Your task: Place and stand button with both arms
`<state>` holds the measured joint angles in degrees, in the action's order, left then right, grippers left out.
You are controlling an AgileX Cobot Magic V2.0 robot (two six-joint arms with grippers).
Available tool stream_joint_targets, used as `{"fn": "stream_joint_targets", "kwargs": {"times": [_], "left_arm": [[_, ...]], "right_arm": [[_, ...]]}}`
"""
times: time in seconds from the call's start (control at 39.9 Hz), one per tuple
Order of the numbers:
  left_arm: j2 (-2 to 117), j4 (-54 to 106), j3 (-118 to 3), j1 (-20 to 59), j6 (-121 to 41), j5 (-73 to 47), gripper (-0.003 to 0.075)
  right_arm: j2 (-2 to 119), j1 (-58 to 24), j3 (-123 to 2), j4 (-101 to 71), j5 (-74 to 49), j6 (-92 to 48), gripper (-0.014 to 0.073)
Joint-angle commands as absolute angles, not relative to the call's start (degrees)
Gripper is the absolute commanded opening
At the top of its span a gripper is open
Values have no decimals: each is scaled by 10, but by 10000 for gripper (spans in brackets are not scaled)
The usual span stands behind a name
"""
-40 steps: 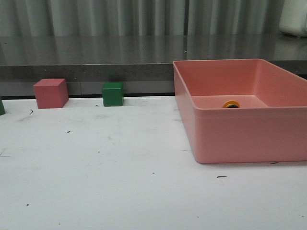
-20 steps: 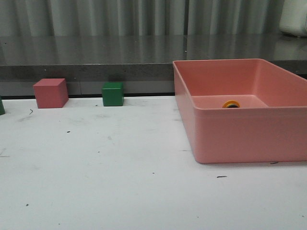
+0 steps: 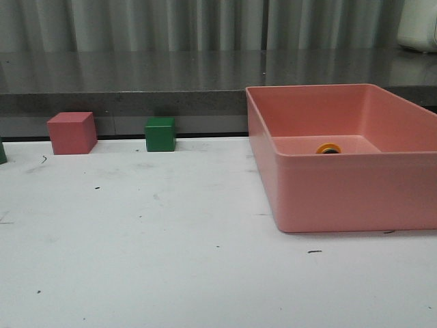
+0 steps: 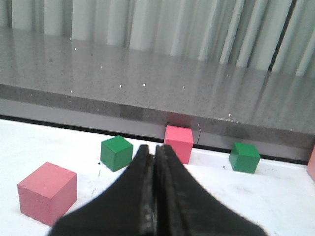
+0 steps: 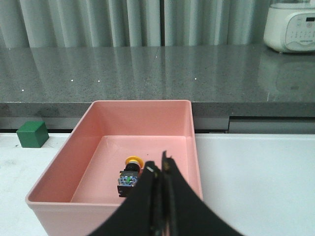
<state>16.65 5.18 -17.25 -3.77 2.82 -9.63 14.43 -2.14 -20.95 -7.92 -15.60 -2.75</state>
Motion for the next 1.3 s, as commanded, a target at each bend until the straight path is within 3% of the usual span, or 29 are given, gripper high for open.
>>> {"fn": "stream_joint_targets", "kwargs": {"times": [0.0,0.25,0.35,0.4,0.53,0.6,0.83,1.13,1.28], "left_arm": [[229,46,-221,-37,28,-61,-20],[279,52,-233,-37,28,-45,-18],[279,52,-233,-37,28,-44,54],[279,52,-233,-37,28,-42,153],[279,52,-232,-37,28,-41,543],[279,52,-232,-37,28,-41,697],[279,52,-232,-37,28,-40,647],[279,52,-232,-37,28,-40,617],[279,52,-232,-37,28,-40,617]], "right_arm": [[221,-18,-269,-87,-127,-31,-67],[285,-18,-300,-93,-128,-31,-57],[285,-18,-300,-93,-116,-31,66],[285,-18,-300,-93,-100,-31,195],[298,-18,-300,-95,-47,-31,504],[322,-18,-306,-95,-35,-31,597],[505,-20,-406,-95,-52,-31,614],[788,-110,-627,-96,-240,-30,614],[904,-115,-725,-97,-309,27,612]]}}
